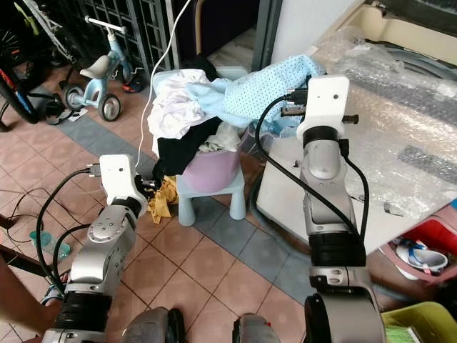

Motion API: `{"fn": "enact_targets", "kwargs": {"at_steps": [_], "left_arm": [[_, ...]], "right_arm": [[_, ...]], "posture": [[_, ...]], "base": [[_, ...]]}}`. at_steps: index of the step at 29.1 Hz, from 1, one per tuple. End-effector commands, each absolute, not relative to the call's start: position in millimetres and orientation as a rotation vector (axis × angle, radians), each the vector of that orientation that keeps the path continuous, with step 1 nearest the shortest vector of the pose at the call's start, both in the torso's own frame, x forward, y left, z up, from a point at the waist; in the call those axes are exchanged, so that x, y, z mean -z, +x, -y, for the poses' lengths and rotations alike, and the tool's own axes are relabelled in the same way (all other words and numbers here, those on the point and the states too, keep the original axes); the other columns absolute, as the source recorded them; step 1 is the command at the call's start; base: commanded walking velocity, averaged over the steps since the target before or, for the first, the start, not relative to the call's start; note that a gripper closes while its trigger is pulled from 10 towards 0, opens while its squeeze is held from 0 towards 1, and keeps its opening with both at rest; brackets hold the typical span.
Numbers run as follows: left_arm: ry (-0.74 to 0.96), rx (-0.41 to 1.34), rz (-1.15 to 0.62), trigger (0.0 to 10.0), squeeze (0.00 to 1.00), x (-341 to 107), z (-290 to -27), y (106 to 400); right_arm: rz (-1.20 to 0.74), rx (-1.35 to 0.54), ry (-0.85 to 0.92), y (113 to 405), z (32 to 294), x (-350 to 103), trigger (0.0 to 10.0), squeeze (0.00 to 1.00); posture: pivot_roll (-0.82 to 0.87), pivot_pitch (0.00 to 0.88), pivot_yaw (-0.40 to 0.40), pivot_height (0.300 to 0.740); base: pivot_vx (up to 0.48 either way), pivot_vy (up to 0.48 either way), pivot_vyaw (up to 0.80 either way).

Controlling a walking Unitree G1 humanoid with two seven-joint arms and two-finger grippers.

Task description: Clothes washing

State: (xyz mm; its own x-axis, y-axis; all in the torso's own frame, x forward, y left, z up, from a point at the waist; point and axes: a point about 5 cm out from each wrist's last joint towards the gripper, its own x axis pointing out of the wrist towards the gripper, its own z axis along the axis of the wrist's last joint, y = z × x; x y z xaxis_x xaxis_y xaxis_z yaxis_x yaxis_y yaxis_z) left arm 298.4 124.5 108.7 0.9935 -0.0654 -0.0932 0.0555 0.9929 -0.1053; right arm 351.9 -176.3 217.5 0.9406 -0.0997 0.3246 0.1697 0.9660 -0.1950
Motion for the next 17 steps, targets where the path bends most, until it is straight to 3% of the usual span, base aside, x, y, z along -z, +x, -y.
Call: {"fn": "enact_targets", "kwargs": {"at_steps": [1, 17], "left_arm": [[-0.109, 0.052, -0.08, 10.0, 0.0, -112.0, -127.6, 298.5], [-0.116, 0.049, -0.098, 10.0, 0.0, -108.6, -126.6, 296.1]], "right_arm": [[0.365, 0.14, -0.232, 355.0, 174.5, -229.5, 10.0, 0.0], [0.424, 0.158, -0.278, 363.6, 176.5, -246.3, 10.0, 0.0]], "posture": [[-0.03, 0.096, 0.011, 0.74], [-0.03, 0.107, 0.006, 0.74]], "base": [[0.36, 0.0, -0.8], [0.362, 0.0, -0.8]]}}
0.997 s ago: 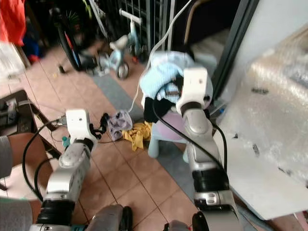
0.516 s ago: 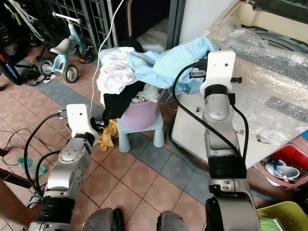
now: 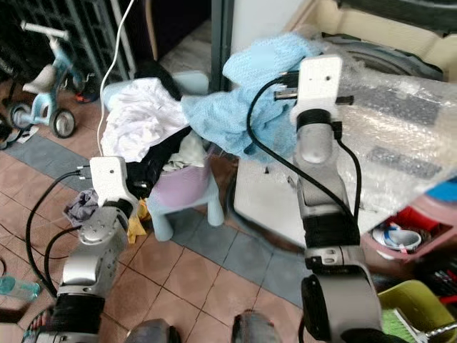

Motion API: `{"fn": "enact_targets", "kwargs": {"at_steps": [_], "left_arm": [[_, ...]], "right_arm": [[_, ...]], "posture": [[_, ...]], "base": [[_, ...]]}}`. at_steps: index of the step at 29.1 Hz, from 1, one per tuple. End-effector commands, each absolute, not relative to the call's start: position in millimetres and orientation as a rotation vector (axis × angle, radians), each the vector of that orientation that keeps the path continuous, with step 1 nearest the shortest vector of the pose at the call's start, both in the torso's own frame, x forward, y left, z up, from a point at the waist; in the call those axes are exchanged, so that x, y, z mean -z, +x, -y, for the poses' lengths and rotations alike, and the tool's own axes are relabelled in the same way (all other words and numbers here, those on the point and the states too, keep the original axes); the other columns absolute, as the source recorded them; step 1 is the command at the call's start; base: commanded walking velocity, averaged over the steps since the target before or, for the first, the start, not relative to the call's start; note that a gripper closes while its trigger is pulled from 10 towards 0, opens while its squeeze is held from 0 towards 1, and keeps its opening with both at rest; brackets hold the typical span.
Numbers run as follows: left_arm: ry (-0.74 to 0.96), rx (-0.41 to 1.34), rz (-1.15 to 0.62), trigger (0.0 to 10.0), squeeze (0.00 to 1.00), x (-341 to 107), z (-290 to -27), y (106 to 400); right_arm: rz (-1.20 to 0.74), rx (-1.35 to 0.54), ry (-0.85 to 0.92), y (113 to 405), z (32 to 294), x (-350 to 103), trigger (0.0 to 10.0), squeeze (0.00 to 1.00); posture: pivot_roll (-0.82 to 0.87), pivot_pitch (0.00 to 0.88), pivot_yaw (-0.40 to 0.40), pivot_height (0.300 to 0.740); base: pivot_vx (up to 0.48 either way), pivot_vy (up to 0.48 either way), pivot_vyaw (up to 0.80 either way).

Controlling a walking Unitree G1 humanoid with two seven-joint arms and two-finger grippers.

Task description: Clothes washing

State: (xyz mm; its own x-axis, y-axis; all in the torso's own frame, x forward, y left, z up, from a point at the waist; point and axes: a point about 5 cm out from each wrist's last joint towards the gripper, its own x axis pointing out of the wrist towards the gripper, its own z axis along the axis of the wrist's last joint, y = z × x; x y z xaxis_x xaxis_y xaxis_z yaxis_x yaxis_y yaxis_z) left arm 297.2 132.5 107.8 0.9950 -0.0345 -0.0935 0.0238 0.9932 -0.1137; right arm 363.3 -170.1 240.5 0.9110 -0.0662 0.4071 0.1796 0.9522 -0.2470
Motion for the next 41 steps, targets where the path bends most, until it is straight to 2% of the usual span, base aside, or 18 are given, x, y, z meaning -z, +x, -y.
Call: {"fn": "enact_targets", "kwargs": {"at_steps": [1, 11, 16, 28, 35, 41], "left_arm": [[-0.112, 0.042, -0.108, 10.0, 0.0, -107.1, -127.3, 295.7], [-0.13, 0.07, -0.095, 10.0, 0.0, -107.8, -125.3, 293.5], [-0.143, 0.088, -0.082, 10.0, 0.0, -110.2, -122.5, 292.0], [-0.122, 0.044, -0.114, 10.0, 0.0, -102.6, -128.5, 285.2], [-0.098, -0.015, -0.146, 10.0, 0.0, -96.3, -134.8, 282.0], [-0.029, -0.099, -0.227, 10.0, 0.0, -84.0, -154.6, 272.7]], "right_arm": [[0.427, 0.16, -0.281, 364.0, 177.2, -247.3, 10.0, 0.0], [0.519, 0.163, -0.346, 370.9, 180.5, -282.5, 10.0, 0.0], [0.527, 0.119, -0.35, 371.8, 183.7, -285.3, 10.0, 0.0], [0.533, -0.178, -0.38, 369.0, 151.4, -277.3, 10.0, 0.0], [0.551, -0.193, -0.372, 371.3, 150.2, -285.5, 10.0, 0.0], [0.567, -0.197, -0.398, 374.0, 153.5, -293.4, 10.0, 0.0]], "posture": [[-0.03, 0.108, 0.006, 0.74], [-0.04, 0.113, 0.002, 0.74], [-0.04, 0.116, 0.004, 0.74], [-0.03, 0.11, 0.007, 0.74], [-0.03, 0.1, 0.005, 0.74], [-0.02, 0.095, 0.008, 0.74]], "base": [[0.0, 0.0, -0.8], [0.0, 0.0, -0.8], [0.343, 0.0, -0.74], [0.467, 0.0, 0.09], [0.469, 0.0, 0.6], [0.467, 0.0, 0.48]]}}
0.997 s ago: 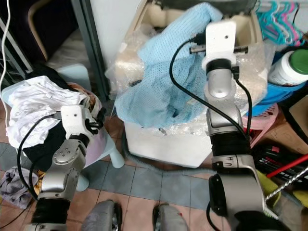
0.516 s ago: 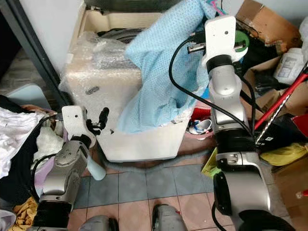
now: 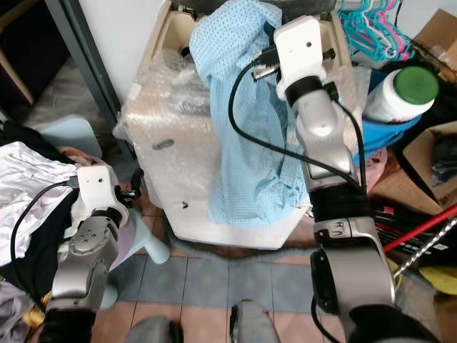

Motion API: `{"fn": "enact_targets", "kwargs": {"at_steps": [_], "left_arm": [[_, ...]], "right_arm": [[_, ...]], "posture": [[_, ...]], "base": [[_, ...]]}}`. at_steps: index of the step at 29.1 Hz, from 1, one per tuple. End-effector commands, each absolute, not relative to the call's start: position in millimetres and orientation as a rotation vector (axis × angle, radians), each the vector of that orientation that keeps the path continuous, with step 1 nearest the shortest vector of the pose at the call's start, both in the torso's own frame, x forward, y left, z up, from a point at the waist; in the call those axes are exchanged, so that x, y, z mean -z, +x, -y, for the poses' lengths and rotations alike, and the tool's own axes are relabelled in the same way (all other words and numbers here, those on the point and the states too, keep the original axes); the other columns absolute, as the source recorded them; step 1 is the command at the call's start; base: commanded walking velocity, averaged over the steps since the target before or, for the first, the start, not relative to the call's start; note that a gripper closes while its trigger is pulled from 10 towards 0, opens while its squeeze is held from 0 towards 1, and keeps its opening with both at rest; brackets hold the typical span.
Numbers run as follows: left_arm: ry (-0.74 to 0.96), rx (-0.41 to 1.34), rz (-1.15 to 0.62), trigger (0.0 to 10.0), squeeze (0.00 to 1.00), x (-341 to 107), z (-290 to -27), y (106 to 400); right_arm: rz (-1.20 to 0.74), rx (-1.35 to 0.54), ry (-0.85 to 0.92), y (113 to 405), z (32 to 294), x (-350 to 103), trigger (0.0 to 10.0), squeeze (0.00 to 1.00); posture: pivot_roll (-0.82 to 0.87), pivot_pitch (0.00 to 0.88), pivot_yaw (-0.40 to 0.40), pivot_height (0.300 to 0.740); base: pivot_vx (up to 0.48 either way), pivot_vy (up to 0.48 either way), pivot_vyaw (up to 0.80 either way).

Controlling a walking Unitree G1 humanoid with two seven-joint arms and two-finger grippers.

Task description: Clothes washing

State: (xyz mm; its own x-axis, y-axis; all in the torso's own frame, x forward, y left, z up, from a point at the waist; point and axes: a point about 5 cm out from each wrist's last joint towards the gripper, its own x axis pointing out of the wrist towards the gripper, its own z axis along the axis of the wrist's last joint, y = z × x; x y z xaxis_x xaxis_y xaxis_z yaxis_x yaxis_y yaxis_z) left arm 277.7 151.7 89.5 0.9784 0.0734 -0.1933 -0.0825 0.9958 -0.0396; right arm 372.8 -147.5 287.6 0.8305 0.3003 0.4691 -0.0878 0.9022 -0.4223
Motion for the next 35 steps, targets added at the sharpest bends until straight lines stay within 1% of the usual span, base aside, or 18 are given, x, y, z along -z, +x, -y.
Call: {"fn": "enact_targets", "kwargs": {"at_steps": [1, 5, 8, 11, 12, 13, 14, 17, 19, 22, 23, 25, 26, 28, 30, 32, 33, 35], "left_arm": [[-0.027, -0.104, -0.232, 10.0, 0.0, -83.1, -155.5, 272.1], [-0.043, -0.12, -0.261, 10.0, 0.0, -78.8, -160.6, 268.1], [-0.054, -0.121, -0.248, 10.0, 0.0, -81.9, -160.0, 269.7], [-0.052, -0.124, -0.255, 10.0, 0.0, -83.6, -157.8, 271.2], [-0.042, -0.123, -0.26, 10.0, 0.0, -83.4, -156.9, 271.3], [-0.042, -0.123, -0.26, 10.0, 0.0, -83.4, -156.9, 271.3], [-0.031, -0.136, -0.268, 10.0, 0.0, -82.9, -157.6, 270.9], [-0.018, -0.156, -0.277, 10.0, 0.0, -82.0, -158.8, 269.6], [0.013, -0.19, -0.297, 10.0, 0.0, -79.2, -165.1, 265.2], [0.064, -0.185, -0.314, 10.0, 0.0, -75.9, -173.1, 258.2], [0.089, -0.176, -0.318, 10.0, 0.0, -74.7, -174.4, 256.5], [0.098, -0.15, -0.357, 10.0, 0.0, -67.9, -178.1, 251.2], [0.093, -0.127, -0.356, 10.0, 0.0, -67.2, -177.8, 251.0], [0.088, -0.087, -0.331, 10.0, 0.0, -68.7, -176.5, 252.0], [0.132, 0.02, -0.268, 10.0, 0.0, -72.5, -173.3, 254.0], [0.209, 0.053, -0.22, 10.0, 0.0, -71.9, -181.8, 257.5], [0.219, 0.051, -0.222, 10.0, 0.0, -69.5, -185.9, 258.7], [0.168, 0.006, -0.257, 10.0, 0.0, -63.4, -197.7, 262.0]], "right_arm": [[0.568, -0.197, -0.399, 374.2, 153.9, -294.0, 10.0, 0.0], [0.581, -0.186, -0.422, 380.3, 159.6, -307.5, 10.0, 0.0], [0.614, -0.17, -0.491, 387.5, 167.4, -332.8, 10.0, 0.0], [0.644, -0.151, -0.484, 393.6, 172.2, -366.3, 10.0, 0.0], [0.706, -0.136, -0.515, 391.5, 171.3, -393.6, 10.0, 0.0], [0.706, -0.136, -0.515, 391.5, 171.3, -393.6, 10.0, 0.0], [0.767, -0.109, -0.507, 387.4, 171.0, -420.0, 10.0, 0.0], [0.816, -0.085, -0.458, 383.2, 173.1, -442.1, 10.0, 0.0], [0.856, -0.059, -0.493, 379.8, 173.3, -451.2, 10.0, 0.0], [0.773, -0.089, -0.427, 389.8, 174.2, -436.1, 10.0, 0.0], [0.733, -0.105, -0.446, 394.6, 172.2, -423.4, 10.0, 0.0], [0.556, -0.184, -0.493, 409.8, 164.8, -371.7, 10.0, 0.0], [0.469, -0.209, -0.46, 414.7, 164.6, -348.6, 10.0, 0.0], [0.369, -0.232, -0.405, 418.8, 164.9, -323.2, 10.0, 0.0], [0.231, -0.255, -0.383, 421.5, 164.4, -287.5, 10.0, 0.0], [0.188, -0.278, -0.378, 419.8, 163.4, -266.9, 10.0, 0.0], [0.184, -0.276, -0.357, 419.2, 163.9, -263.0, 10.0, 0.0], [0.195, -0.25, -0.315, 416.7, 169.0, -256.4, 10.0, 0.0]], "posture": [[-0.02, 0.094, 0.008, 0.74], [-0.01, 0.093, 0.008, 0.74], [-0.01, 0.093, 0.013, 0.74], [-0.01, 0.092, 0.018, 0.74], [-0.02, 0.09, 0.019, 0.74], [-0.02, 0.09, 0.019, 0.74], [-0.02, 0.09, 0.018, 0.74], [-0.01, 0.089, 0.012, 0.74], [-0.01, 0.089, 0.007, 0.74], [0.0, 0.09, -0.001, 0.74], [0.01, 0.092, -0.002, 0.74], [0.01, 0.096, -0.002, 0.74], [0.02, 0.098, -0.004, 0.74], [0.02, 0.098, -0.003, 0.74], [0.02, 0.098, -0.002, 0.74], [0.01, 0.097, 0.005, 0.74], [0.0, 0.096, 0.005, 0.74], [-0.01, 0.094, 0.011, 0.74]], "base": [[0.465, 0.0, 0.46], [0.465, 0.0, 0.21], [0.43, 0.0, 0.0], [0.0, 0.0, 0.0], [0.0, 0.0, 0.0], [0.0, 0.0, 0.0], [0.0, 0.0, 0.0], [0.0, 0.0, 0.0], [0.0, 0.0, 0.0], [0.0, 0.0, 0.0], [0.0, 0.0, 0.0], [0.0, 0.0, 0.0], [0.0, 0.0, 0.0], [0.0, 0.0, 0.0], [0.0, 0.0, 0.0], [0.0, 0.0, 0.0], [0.0, 0.0, 0.0], [0.0, 0.0, 0.0]]}}
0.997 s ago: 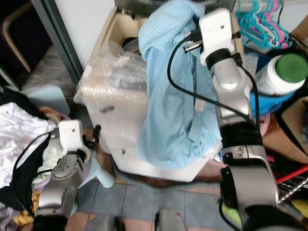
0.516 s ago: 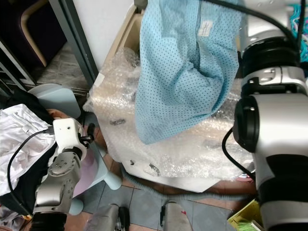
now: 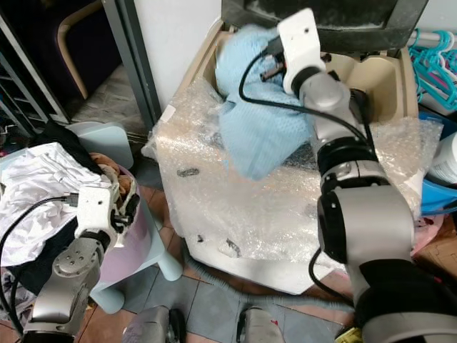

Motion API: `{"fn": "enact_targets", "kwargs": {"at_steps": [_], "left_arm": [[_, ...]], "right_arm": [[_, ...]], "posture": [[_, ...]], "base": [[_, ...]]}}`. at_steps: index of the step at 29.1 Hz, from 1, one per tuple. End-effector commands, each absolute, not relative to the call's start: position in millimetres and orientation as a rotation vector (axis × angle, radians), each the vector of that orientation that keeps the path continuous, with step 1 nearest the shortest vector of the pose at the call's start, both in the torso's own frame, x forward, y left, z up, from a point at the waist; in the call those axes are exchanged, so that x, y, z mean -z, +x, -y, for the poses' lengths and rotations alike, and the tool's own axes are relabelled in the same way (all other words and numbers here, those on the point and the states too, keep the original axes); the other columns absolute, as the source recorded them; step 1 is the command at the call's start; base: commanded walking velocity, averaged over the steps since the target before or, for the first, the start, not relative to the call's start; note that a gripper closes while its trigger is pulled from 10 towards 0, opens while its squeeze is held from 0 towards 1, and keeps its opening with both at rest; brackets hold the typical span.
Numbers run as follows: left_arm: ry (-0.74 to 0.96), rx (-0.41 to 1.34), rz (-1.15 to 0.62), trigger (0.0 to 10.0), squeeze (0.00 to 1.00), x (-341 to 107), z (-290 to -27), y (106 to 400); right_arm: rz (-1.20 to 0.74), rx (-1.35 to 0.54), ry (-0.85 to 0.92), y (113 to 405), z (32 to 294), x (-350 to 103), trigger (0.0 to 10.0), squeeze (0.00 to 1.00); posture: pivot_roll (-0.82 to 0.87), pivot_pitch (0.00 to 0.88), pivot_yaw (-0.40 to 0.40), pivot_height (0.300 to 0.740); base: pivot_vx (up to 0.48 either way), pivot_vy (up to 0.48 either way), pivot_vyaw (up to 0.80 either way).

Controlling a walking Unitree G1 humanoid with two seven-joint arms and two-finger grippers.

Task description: Clothes washing

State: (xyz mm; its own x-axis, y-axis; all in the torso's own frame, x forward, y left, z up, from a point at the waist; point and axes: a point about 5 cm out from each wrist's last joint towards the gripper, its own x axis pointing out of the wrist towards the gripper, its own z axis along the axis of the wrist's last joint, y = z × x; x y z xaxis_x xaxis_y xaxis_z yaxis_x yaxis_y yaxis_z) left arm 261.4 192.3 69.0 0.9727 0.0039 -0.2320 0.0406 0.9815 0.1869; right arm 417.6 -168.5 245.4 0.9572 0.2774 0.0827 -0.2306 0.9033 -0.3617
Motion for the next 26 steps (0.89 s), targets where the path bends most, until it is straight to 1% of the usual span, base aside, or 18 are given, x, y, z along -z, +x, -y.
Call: {"fn": "enact_targets", "kwargs": {"at_steps": [1, 3, 4, 8, 9, 10, 11, 12, 13, 14, 16, 18, 20, 21, 24, 25, 26], "left_arm": [[0.167, 0.005, -0.261, 10.0, 0.0, -62.5, -198.2, 262.7], [0.171, 0.009, -0.261, 10.0, 0.0, -61.5, -197.5, 263.5], [0.171, 0.013, -0.263, 10.0, 0.0, -59.0, -196.6, 264.1], [0.175, 0.013, -0.262, 10.0, 0.0, -54.7, -194.8, 265.3], [0.189, 0.019, -0.251, 10.0, 0.0, -55.1, -193.2, 266.1], [0.189, 0.019, -0.251, 10.0, 0.0, -55.1, -193.2, 266.1], [0.196, 0.021, -0.245, 10.0, 0.0, -55.6, -192.6, 266.2], [0.198, 0.018, -0.241, 10.0, 0.0, -55.6, -193.1, 266.4], [0.198, 0.018, -0.241, 10.0, 0.0, -55.6, -193.1, 266.4], [0.196, 0.014, -0.234, 10.0, 0.0, -55.6, -193.7, 266.6], [0.196, 0.01, -0.23, 10.0, 0.0, -56.0, -194.0, 266.5], [0.201, 0.007, -0.224, 10.0, 0.0, -56.1, -194.3, 266.5], [0.201, 0.003, -0.222, 10.0, 0.0, -55.8, -194.5, 266.7], [0.202, -0.017, -0.224, 10.0, 0.0, -55.5, -195.8, 267.1], [0.188, -0.037, -0.226, 10.0, 0.0, -57.5, -196.1, 268.0], [0.188, -0.037, -0.226, 10.0, 0.0, -57.5, -196.1, 268.0], [0.184, -0.03, -0.205, 10.0, 0.0, -62.8, -191.3, 269.8]], "right_arm": [[0.198, -0.244, -0.301, 416.1, 170.5, -255.5, 10.0, 0.0], [0.2, -0.244, -0.288, 415.3, 171.8, -254.3, 10.0, 0.0], [0.195, -0.243, -0.3, 414.3, 173.0, -251.9, 10.0, 1.0], [0.194, -0.234, -0.336, 412.8, 174.6, -249.3, 10.0, 1.0], [0.25, -0.173, -0.469, 411.0, 178.5, -256.0, 10.0, 1.0], [0.25, -0.173, -0.469, 411.0, 178.5, -256.0, 10.0, 1.0], [0.328, -0.119, -0.514, 408.8, 181.4, -266.4, 10.0, 1.0], [0.426, -0.041, -0.443, 405.4, 188.3, -284.4, 10.0, 1.0], [0.426, -0.041, -0.443, 405.4, 188.3, -284.4, 10.0, 1.0], [0.503, 0.008, -0.425, 401.0, 193.7, -299.1, 10.0, 1.0], [0.574, 0.021, -0.45, 395.7, 195.9, -312.6, 10.0, 1.0], [0.637, -0.014, -0.457, 389.8, 192.4, -322.7, 10.0, 1.0], [0.648, -0.019, -0.479, 388.0, 190.7, -323.4, 10.0, 1.0], [0.653, -0.051, -0.536, 384.1, 183.7, -314.7, 10.0, 1.0], [0.615, -0.107, -0.56, 379.5, 175.6, -293.5, 10.0, 1.0], [0.615, -0.107, -0.56, 379.5, 175.6, -293.5, 10.0, 1.0], [0.575, -0.143, -0.549, 369.4, 171.1, -268.7, 10.0, 1.0]], "posture": [[-0.01, 0.093, 0.011, 0.74], [-0.01, 0.09, 0.013, 0.74], [-0.01, 0.086, 0.013, 0.74], [-0.01, 0.084, 0.013, 0.74], [-0.01, 0.082, 0.011, 0.74], [-0.01, 0.082, 0.011, 0.74], [-0.01, 0.082, 0.009, 0.74], [-0.01, 0.083, 0.009, 0.74], [-0.01, 0.083, 0.009, 0.74], [-0.01, 0.084, 0.008, 0.74], [-0.01, 0.084, 0.008, 0.74], [-0.01, 0.087, 0.009, 0.74], [-0.02, 0.088, 0.012, 0.74], [-0.03, 0.09, 0.02, 0.74], [-0.03, 0.09, 0.02, 0.74], [-0.03, 0.09, 0.02, 0.74], [-0.03, 0.095, 0.012, 0.74]], "base": [[0.0, 0.0, 0.0], [0.0, 0.0, 0.0], [0.0, 0.0, 0.0], [0.0, 0.0, 0.0], [0.0, 0.0, 0.0], [0.0, 0.0, 0.0], [0.0, 0.0, 0.0], [0.0, 0.0, 0.0], [0.0, 0.0, 0.0], [0.0, 0.0, 0.0], [0.0, 0.0, 0.0], [0.0, 0.0, 0.0], [0.0, 0.0, 0.0], [0.0, 0.0, 0.0], [0.0, 0.0, 0.0], [0.0, 0.0, 0.0], [0.0, 0.0, 0.0]]}}
